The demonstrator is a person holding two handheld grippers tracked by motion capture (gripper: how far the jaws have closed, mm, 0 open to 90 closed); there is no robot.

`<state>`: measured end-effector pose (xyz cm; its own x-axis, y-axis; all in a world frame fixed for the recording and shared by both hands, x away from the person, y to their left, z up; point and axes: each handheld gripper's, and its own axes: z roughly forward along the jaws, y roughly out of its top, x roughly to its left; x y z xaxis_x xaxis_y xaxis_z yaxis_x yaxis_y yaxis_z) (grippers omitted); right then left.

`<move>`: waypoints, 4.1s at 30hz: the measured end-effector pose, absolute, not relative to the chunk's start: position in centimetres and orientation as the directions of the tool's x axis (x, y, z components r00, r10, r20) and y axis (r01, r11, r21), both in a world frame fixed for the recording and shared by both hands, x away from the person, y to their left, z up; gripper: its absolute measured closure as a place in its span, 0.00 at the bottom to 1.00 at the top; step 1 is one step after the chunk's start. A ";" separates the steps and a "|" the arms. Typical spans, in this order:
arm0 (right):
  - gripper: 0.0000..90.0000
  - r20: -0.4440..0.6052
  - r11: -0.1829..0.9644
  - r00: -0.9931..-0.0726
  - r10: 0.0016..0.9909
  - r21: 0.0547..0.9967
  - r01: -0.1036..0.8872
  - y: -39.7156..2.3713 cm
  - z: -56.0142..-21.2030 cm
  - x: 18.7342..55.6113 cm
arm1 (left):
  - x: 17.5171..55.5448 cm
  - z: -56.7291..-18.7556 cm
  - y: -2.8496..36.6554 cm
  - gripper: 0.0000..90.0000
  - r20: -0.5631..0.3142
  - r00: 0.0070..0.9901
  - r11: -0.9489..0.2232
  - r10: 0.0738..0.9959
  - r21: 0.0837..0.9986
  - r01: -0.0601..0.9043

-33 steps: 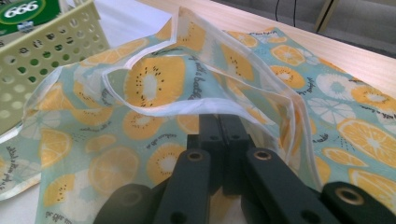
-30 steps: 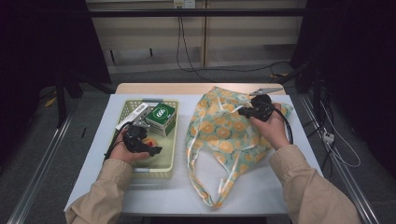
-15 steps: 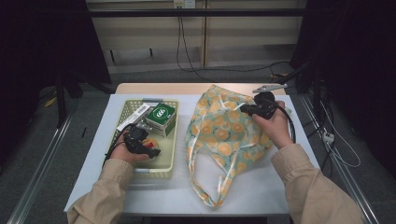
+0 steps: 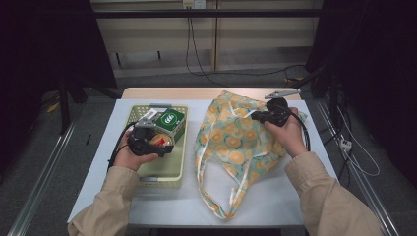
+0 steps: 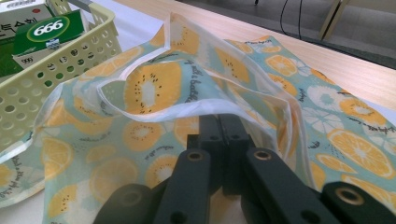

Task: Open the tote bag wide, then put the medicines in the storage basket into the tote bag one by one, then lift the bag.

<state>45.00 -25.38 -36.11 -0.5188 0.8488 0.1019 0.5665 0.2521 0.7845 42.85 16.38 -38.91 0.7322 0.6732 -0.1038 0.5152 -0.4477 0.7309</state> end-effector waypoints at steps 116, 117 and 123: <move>1.00 0.133 0.284 -0.549 0.825 0.742 0.607 -24.2 -36.4 47.0 | 46.2 -38.6 -3.2 0.12 -0.126 0.790 -0.407 0.600 0.802 0.437; 1.00 0.136 0.280 -0.549 0.825 0.745 0.606 -24.2 -36.4 46.9 | 45.9 -38.4 -2.9 0.11 -0.133 0.788 -0.400 0.602 0.803 0.441; 1.00 0.127 0.283 -0.541 0.832 0.740 0.610 -24.3 -36.5 46.5 | 44.5 -36.6 -0.6 0.10 -0.113 0.787 -0.411 0.606 0.803 0.431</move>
